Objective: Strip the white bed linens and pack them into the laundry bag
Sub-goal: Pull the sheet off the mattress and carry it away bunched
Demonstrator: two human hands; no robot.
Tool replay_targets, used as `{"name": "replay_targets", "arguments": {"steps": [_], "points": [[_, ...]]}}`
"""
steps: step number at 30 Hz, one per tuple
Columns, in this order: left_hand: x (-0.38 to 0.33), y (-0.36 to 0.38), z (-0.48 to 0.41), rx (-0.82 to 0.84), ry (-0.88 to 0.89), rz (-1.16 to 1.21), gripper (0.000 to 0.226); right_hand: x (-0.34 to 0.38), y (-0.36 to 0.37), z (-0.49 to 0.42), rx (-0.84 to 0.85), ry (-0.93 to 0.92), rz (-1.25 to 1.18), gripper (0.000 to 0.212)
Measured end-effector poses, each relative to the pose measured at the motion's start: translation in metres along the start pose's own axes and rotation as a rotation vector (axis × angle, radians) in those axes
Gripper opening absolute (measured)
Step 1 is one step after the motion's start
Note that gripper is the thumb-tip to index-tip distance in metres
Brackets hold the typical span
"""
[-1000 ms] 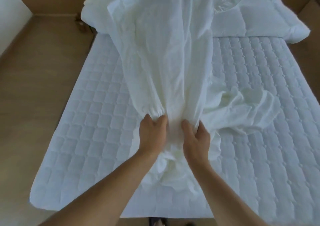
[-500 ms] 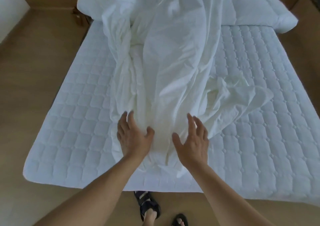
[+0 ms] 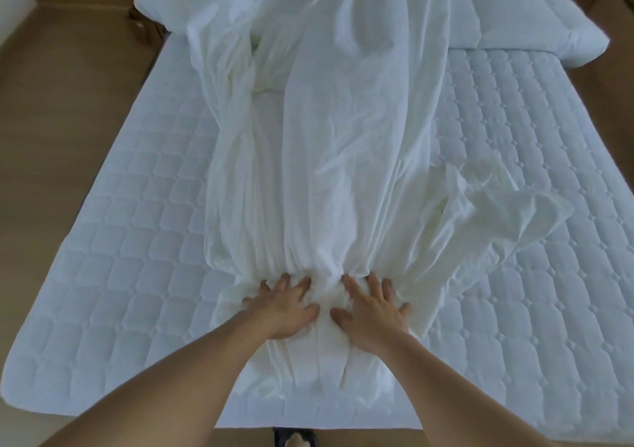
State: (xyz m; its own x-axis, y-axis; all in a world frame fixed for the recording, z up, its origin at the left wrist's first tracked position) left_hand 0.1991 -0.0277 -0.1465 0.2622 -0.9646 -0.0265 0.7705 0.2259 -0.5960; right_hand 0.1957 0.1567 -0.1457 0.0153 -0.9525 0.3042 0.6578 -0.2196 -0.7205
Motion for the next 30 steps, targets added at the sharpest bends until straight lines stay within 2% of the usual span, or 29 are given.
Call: {"name": "replay_targets", "arguments": {"steps": [2,4,6,8,10,13,15,18,21,23,27,28,29,30], "points": [[-0.003,-0.045,0.001,-0.147,0.056,0.042,0.053,0.007,-0.029,-0.006,-0.099,0.025,-0.01,0.07],[-0.003,-0.089,0.003,-0.369,0.038,0.153,0.05,0.009,-0.065,-0.01,-0.286,0.074,-0.067,0.072],[-0.003,-0.121,0.0,-0.565,0.022,0.211,0.051,0.004,-0.095,-0.016,-0.444,0.135,-0.111,0.087],[-0.003,-0.145,-0.01,-0.671,0.007,0.291,0.061,-0.007,-0.116,-0.03,-0.462,0.203,-0.163,0.107],[-0.002,-0.158,-0.028,-0.647,-0.049,0.364,0.08,-0.025,-0.129,-0.047,-0.41,0.284,-0.209,0.122],[0.01,-0.163,-0.062,-0.539,-0.219,0.451,0.112,-0.064,-0.145,-0.069,-0.371,0.405,-0.233,0.136],[0.023,-0.164,-0.083,-0.497,-0.341,0.527,0.124,-0.092,-0.154,-0.084,-0.376,0.475,-0.261,0.144],[0.037,-0.165,-0.109,-0.451,-0.476,0.659,0.133,-0.124,-0.167,-0.112,-0.39,0.547,-0.329,0.155],[0.036,-0.167,-0.131,-0.413,-0.525,0.836,0.132,-0.143,-0.168,-0.14,-0.391,0.586,-0.448,0.159],[0.025,-0.171,-0.144,-0.398,-0.515,0.942,0.128,-0.151,-0.165,-0.156,-0.411,0.587,-0.55,0.158],[-0.004,-0.187,-0.154,-0.404,-0.465,1.066,0.127,-0.158,-0.166,-0.178,-0.408,0.643,-0.6,0.151],[-0.012,-0.191,-0.154,-0.398,-0.427,1.1,0.128,-0.155,-0.166,-0.181,-0.411,0.66,-0.698,0.138],[-0.021,-0.196,-0.152,-0.381,-0.38,1.138,0.129,-0.149,-0.167,-0.184,-0.415,0.668,-0.816,0.113],[-0.03,-0.201,-0.15,-0.357,-0.339,1.175,0.128,-0.14,-0.171,-0.188,-0.431,0.648,-0.93,0.076]]}}
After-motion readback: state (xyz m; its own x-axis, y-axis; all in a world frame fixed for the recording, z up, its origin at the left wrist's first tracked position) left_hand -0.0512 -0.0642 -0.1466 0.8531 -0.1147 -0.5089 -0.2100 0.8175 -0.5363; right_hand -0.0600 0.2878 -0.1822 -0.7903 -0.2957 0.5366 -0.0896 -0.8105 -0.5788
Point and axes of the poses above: each hand's wrist, its own z-axis away from the middle knuckle, its own y-axis out of the palm, x = y × z, the point moved 7 cm from there along -z, towards the middle knuckle, and after that the axes turned 8 degrees about -y, right-handed, at the moved point
